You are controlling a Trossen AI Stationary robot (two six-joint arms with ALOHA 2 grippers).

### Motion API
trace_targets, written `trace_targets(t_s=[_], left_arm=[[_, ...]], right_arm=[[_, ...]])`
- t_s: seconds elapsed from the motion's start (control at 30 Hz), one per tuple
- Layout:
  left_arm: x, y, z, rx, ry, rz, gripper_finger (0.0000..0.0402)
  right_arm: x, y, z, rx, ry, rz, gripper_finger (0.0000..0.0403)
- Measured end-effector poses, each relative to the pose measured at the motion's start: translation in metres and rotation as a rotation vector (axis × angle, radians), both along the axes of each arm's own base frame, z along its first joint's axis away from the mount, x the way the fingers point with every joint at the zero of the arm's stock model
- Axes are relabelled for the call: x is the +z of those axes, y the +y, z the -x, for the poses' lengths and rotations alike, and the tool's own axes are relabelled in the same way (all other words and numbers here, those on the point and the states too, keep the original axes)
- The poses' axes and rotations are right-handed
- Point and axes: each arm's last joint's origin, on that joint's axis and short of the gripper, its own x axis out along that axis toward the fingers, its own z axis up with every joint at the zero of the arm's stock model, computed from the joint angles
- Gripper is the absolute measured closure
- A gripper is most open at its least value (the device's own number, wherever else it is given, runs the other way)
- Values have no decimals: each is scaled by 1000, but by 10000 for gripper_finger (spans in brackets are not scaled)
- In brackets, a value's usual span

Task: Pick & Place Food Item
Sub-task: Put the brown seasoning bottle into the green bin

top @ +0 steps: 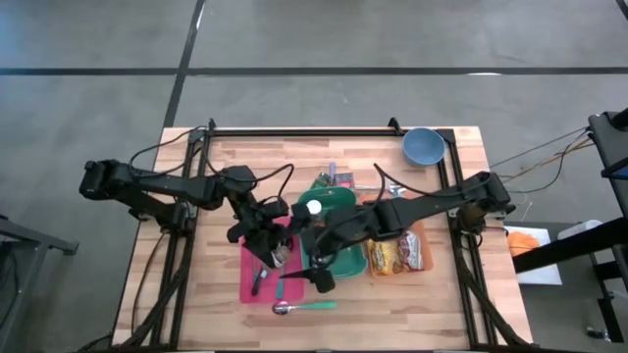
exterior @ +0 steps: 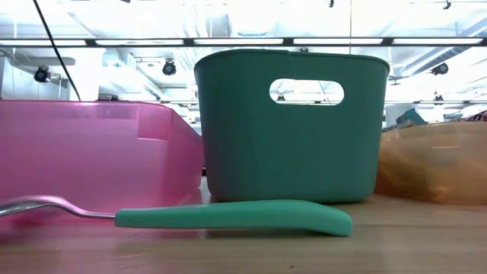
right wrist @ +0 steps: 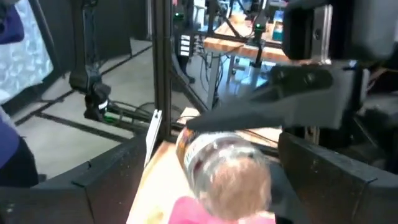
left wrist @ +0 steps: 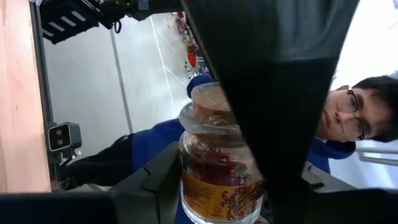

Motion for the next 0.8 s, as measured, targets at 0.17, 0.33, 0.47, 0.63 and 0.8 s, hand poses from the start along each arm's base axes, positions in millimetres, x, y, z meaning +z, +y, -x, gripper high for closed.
trace_targets(t_s=[0.17, 0.33, 0.47, 0.63, 0.8], left_arm=[[5, -1, 0, -12, -54, 7, 229], [6, -2, 0, -19, -60, 11, 229], [6, -3, 0, -20, -69, 9, 229], [7, -3, 0, -23, -70, 10, 229], [7, -3, 0, -28, -75, 8, 229]], right_arm=[[2, 0, -7, 33, 57, 5, 99], [9, 0, -8, 35, 54, 7, 164], [15, 0, -8, 36, 63, 9, 200], [15, 1, -8, 42, 82, 2, 211], [15, 1, -8, 44, 84, 1, 213]])
